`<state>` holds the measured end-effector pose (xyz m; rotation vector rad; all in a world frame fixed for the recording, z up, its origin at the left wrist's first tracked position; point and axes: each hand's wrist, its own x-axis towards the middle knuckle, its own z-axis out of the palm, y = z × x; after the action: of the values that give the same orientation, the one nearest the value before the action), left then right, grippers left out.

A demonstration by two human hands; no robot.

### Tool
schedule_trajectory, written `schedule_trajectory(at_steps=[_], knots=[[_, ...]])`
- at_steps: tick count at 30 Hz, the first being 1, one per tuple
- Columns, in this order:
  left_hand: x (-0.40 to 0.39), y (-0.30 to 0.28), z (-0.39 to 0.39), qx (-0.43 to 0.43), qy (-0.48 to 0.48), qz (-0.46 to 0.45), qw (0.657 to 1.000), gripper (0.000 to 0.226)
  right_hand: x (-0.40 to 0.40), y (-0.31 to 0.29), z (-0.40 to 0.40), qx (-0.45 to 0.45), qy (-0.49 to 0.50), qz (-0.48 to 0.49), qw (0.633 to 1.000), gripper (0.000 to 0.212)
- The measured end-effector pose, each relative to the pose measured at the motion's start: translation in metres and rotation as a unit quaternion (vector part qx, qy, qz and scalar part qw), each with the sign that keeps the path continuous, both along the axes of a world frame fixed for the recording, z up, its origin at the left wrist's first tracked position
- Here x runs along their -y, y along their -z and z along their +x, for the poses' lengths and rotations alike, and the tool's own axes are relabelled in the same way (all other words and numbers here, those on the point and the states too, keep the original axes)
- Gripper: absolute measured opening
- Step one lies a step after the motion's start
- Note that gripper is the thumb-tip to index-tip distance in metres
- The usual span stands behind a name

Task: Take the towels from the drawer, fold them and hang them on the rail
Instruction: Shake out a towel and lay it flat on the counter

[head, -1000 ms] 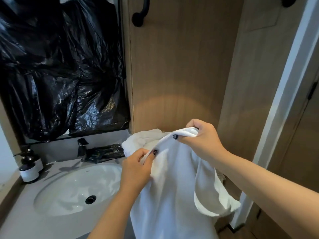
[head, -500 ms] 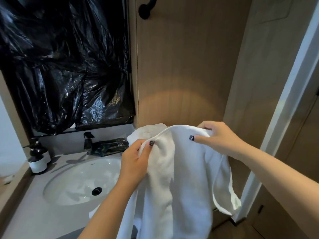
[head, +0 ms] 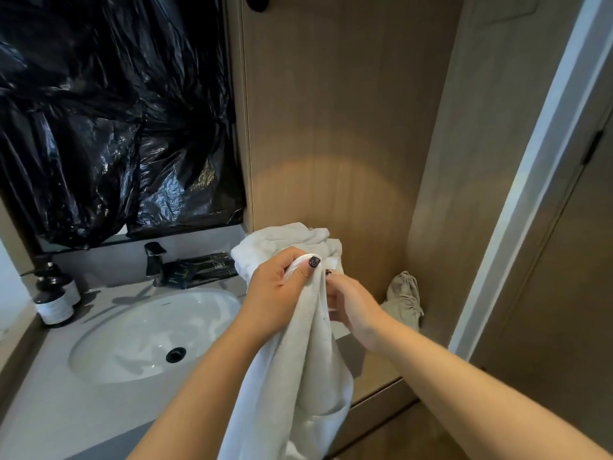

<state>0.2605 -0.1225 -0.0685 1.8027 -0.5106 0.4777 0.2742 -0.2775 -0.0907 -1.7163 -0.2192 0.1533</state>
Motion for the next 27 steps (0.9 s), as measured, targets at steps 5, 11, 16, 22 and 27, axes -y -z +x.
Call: schedule_trajectory(at_steps=[5, 11, 16, 22, 27], knots=[[-0.010, 0.008, 0.004, -0.065, -0.027, -0.104, 0.992, 0.030, -0.025, 0.025, -0.010, 0.090, 0.022, -0.084, 0.992, 0.039], [-0.029, 0.058, -0.002, -0.220, -0.029, -0.215, 0.951, 0.029, -0.018, 0.050, -0.003, 0.190, 0.097, -0.116, 0.970, 0.027], [-0.039, 0.118, -0.014, -0.274, -0.035, -0.109, 0.955, 0.020, 0.008, 0.066, 0.005, 0.192, 0.106, -0.220, 0.950, 0.028], [-0.033, 0.173, -0.018, -0.306, -0.033, 0.056, 0.950, 0.025, 0.035, 0.078, 0.016, 0.178, 0.152, -0.211, 0.949, 0.024], [-0.037, 0.196, -0.014, -0.306, -0.068, 0.146, 0.938, 0.023, 0.068, 0.079, 0.029, 0.151, 0.199, -0.206, 0.946, 0.030]])
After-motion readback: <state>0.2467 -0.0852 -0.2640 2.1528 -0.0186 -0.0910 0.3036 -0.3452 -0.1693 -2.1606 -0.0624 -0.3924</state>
